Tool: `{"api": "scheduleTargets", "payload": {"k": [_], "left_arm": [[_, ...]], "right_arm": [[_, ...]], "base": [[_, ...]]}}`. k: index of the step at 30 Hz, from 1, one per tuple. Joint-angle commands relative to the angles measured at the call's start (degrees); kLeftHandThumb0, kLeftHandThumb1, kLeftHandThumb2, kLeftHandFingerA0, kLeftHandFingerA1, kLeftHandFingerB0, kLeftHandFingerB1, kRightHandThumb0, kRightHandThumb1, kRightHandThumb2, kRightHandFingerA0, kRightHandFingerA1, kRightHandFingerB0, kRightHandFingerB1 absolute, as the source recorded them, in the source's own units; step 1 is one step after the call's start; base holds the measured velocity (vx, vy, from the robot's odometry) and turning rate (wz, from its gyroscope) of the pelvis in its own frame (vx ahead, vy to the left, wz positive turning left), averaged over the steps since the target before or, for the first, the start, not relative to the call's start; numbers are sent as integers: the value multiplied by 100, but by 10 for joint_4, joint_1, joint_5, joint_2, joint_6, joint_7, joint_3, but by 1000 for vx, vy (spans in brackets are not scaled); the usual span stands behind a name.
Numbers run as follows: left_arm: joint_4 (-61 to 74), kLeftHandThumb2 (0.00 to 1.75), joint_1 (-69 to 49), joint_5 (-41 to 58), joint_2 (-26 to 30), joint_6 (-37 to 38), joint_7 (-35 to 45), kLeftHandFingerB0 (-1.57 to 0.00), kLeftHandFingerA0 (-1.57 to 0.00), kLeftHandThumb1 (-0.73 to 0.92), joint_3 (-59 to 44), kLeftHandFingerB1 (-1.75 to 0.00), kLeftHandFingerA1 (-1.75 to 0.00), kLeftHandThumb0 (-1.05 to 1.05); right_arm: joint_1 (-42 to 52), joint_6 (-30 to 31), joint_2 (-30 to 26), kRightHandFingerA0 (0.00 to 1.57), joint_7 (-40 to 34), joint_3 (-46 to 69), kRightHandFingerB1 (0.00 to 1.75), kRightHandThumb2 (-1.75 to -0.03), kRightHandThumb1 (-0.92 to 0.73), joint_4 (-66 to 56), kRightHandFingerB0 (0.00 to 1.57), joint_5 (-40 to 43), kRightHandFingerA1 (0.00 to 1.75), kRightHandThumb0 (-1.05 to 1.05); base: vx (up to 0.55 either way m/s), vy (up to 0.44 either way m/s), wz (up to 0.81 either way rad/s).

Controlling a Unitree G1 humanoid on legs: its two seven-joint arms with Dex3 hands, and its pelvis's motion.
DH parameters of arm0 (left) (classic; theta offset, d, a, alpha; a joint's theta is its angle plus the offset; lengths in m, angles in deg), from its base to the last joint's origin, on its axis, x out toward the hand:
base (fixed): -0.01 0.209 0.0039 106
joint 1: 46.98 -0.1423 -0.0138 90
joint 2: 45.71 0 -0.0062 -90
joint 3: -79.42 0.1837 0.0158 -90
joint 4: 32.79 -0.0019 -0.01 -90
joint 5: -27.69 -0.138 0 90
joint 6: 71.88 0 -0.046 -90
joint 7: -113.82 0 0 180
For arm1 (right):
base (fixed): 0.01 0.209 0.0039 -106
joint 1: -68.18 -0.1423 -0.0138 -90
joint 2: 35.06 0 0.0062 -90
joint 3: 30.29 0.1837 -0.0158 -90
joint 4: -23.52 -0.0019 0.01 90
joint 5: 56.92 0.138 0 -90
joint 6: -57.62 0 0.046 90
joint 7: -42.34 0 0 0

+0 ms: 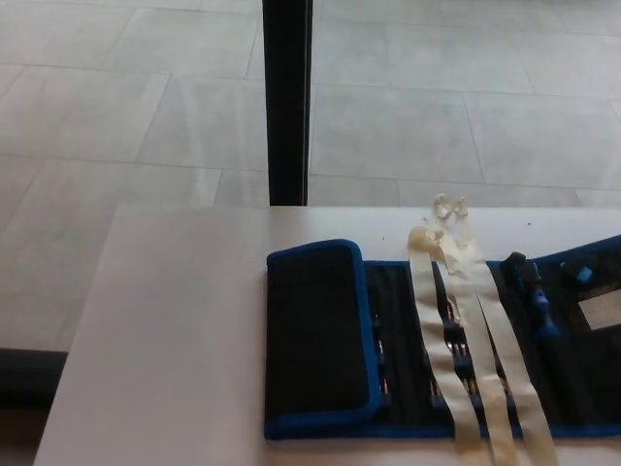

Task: The robot uses its right hand to lift an edge of the toolkit kept in middle of the desk and make one fold in it

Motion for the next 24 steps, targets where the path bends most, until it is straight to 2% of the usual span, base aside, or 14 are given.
{"api": "scheduleTargets", "payload": {"k": [1, 6, 7, 9, 10, 12, 15, 17, 18, 19, 20, 22, 23, 24], "left_arm": [[-68, 63, 42, 104, 54, 12, -12, -46, -56, 79, -111, -51, -67, -77], [-71, 64, 41, 103, 55, 14, 1, -42, -50, 81, -128, -52, -68, -77], [-71, 64, 41, 105, 58, 12, 0, -42, -50, 80, -134, -52, -67, -76], [-72, 64, 43, 102, 59, 10, -2, -43, -53, 79, -138, -51, -67, -76], [-73, 64, 43, 97, 60, 12, -2, -43, -53, 80, -137, -51, -67, -77], [-75, 64, 42, 94, 60, 14, 3, -44, -53, 80, -137, -50, -66, -77], [-79, 64, 42, 95, 61, 13, 5, -43, -52, 80, -142, -50, -66, -76], [-80, 64, 43, 92, 61, 16, -4, -45, -54, 79, -141, -51, -65, -77], [-81, 64, 44, 94, 62, 14, -2, -44, -52, 80, -143, -52, -69, -78], [-81, 64, 43, 94, 62, 16, 2, -44, -52, 80, -143, -52, -69, -78], [-82, 64, 43, 95, 63, 17, 6, -42, -50, 80, -144, -52, -70, -78], [-85, 64, 43, 97, 63, 19, 7, -44, -51, 79, -144, -52, -68, -78], [-85, 64, 45, 101, 63, 17, 4, -44, -51, 79, -146, -53, -67, -78], [-85, 64, 45, 101, 63, 17, 3, -43, -52, 79, -145, -52, -68, -77]], "right_arm": [[-47, 92, -77, 66, -50, 184, 45, -63, -82, 58, 26, 183, 90, -62], [-54, 87, -104, 48, -86, 231, 48, -64, -83, 89, 28, 185, 84, -62], [-54, 86, -108, 48, -97, 238, 56, -65, -84, 91, 24, 183, 112, -63], [-53, 90, -110, 52, -99, 246, 59, -66, -87, 90, 25, 182, 115, -61], [-56, 111, -114, 59, -127, 261, 67, -67, -82, 72, 28, 187, 145, -62], [-58, 143, -115, 64, -151, 280, 63, -69, -86, 31, 23, 193, 149, -60], [-70, 164, -121, 64, -202, 301, 57, -69, -89, -6, 23, 192, 150, -56], [-105, 99, -170, 65, -202, 315, 53, -68, -92, 93, 23, 197, 142, -61], [-113, 92, -179, 74, -195, 320, 53, -119, -63, 97, 2, 202, 104, -36], [-120, 84, -187, 74, -184, 324, 53, -119, -63, 97, 2, 207, 104, -36], [-128, 83, -192, 50, -185, 331, 55, -67, -86, 95, 17, 211, 131, -65], [-164, 75, -214, 62, -196, 327, 50, -66, -83, 93, 14, 207, 129, -68], [-175, 60, -219, 59, -187, 325, 48, -64, -83, 95, 14, 206, 115, -68], [-187, 57, -224, 55, -180, 325, 46, -63, -82, 95, 13, 211, 117, -70]], "base": [[0, 0, 0], [0, 0, 0], [0, 0, 0], [0, 0, 0], [0, 0, 0], [0, 0, 0], [0, 0, 0], [0, 0, 0], [0, 0, 0], [0, 0, 0], [0, 0, 0], [0, 0, 0], [0, 0, 0], [0, 0, 0]]}}
